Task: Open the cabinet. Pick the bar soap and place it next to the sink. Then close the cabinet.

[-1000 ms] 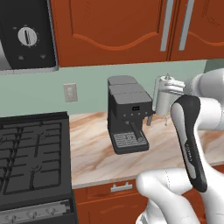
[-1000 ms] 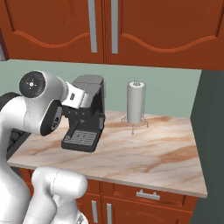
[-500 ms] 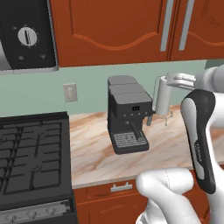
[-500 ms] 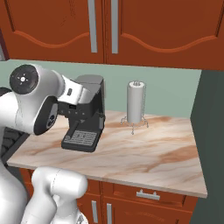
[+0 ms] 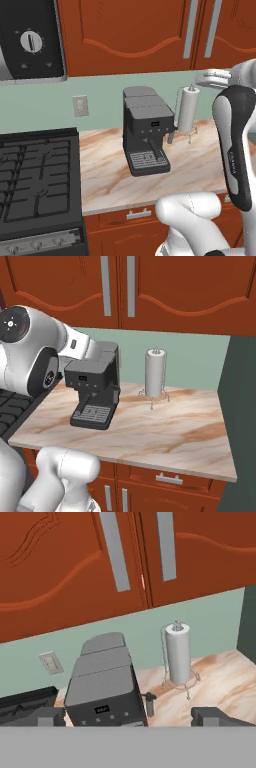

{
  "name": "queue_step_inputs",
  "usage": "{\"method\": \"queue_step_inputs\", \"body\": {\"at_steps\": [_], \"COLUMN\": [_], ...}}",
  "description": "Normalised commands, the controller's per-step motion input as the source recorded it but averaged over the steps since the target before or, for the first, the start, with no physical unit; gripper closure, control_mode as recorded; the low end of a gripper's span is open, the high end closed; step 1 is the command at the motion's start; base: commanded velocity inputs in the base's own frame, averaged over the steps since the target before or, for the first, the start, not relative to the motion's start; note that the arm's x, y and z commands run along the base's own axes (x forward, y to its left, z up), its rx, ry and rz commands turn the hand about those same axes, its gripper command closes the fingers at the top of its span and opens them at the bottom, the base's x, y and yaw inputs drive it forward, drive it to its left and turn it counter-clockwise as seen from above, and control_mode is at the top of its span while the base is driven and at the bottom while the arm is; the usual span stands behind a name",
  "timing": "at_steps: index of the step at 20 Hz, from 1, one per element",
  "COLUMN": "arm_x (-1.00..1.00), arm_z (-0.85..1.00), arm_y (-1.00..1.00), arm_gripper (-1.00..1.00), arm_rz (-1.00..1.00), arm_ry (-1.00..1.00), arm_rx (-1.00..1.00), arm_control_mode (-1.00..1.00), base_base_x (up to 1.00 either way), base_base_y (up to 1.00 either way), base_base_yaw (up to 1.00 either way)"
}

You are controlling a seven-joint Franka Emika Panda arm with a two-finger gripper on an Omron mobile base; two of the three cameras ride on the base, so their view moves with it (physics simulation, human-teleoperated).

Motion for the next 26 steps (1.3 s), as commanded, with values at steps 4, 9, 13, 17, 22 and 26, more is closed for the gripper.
{"method": "queue_step_inputs", "body": {"at_steps": [4,9,13,17,22,26], "arm_x": [0.19,0.19,0.28,0.26,0.37,0.51], "arm_z": [0.24,0.29,0.08,0.09,0.02,0.05], "arm_y": [-0.05,-0.01,0.00,0.00,0.02,0.10], "arm_gripper": [-1.00,-1.00,-1.00,-1.00,-1.00,-1.00], "arm_rz": [0.01,0.01,0.00,0.00,0.00,0.00], "arm_ry": [0.10,0.08,0.00,-0.04,-0.02,0.00], "arm_rx": [-0.09,-0.07,0.00,0.00,0.00,0.00], "arm_control_mode": [-1.00,-1.00,-1.00,-1.00,-1.00,-1.00], "base_base_x": [0.00,0.00,0.00,0.00,0.00,0.00], "base_base_y": [0.00,0.00,0.00,0.00,0.00,0.00], "base_base_yaw": [0.00,0.00,0.00,0.00,0.00,0.00]}}
